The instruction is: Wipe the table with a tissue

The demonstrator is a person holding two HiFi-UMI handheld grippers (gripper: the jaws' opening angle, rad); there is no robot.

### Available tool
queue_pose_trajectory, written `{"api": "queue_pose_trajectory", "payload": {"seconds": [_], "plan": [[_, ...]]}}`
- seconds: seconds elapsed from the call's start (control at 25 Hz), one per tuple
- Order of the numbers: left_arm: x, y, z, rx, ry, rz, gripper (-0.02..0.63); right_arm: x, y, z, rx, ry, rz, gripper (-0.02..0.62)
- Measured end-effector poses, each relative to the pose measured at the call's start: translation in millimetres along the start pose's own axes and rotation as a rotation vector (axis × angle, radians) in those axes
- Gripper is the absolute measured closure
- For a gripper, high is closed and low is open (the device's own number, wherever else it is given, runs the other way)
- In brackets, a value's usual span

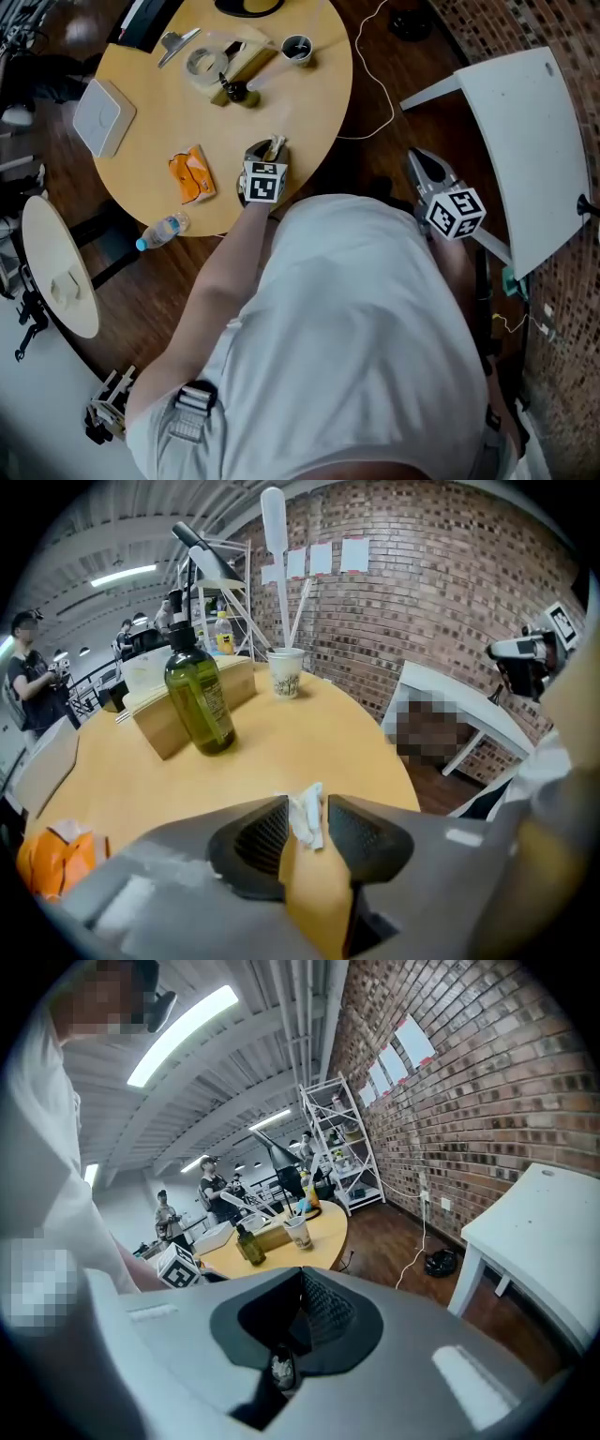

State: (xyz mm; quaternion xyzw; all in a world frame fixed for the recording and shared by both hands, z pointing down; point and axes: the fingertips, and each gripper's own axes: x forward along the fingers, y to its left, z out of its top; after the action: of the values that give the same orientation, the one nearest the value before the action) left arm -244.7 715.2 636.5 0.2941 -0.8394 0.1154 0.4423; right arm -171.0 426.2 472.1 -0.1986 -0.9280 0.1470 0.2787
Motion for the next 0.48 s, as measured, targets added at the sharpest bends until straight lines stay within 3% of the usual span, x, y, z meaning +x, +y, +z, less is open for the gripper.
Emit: {"api": "queue_pose_trajectory", "payload": {"seconds": [0.16, 0.32, 0.48], "plan": [[4.8, 1.6, -0.8, 0.018, 0.018, 0.009, 0.565, -13.6, -8.9, -4.4, 0.026, -0.014, -0.051, 0.588], [6.5, -2.1, -0.2, 0.014, 0.014, 0.007, 0.574, -21.3, -14.6, -6.5, 0.037, -0.029, -0.070, 0.588], [-3.4, -15.7, 21.1, 0.004, -0.061, -0.033, 0.576, -24.9, -17.6, -6.2, 0.043, -0.036, -0.080, 0.588]]}}
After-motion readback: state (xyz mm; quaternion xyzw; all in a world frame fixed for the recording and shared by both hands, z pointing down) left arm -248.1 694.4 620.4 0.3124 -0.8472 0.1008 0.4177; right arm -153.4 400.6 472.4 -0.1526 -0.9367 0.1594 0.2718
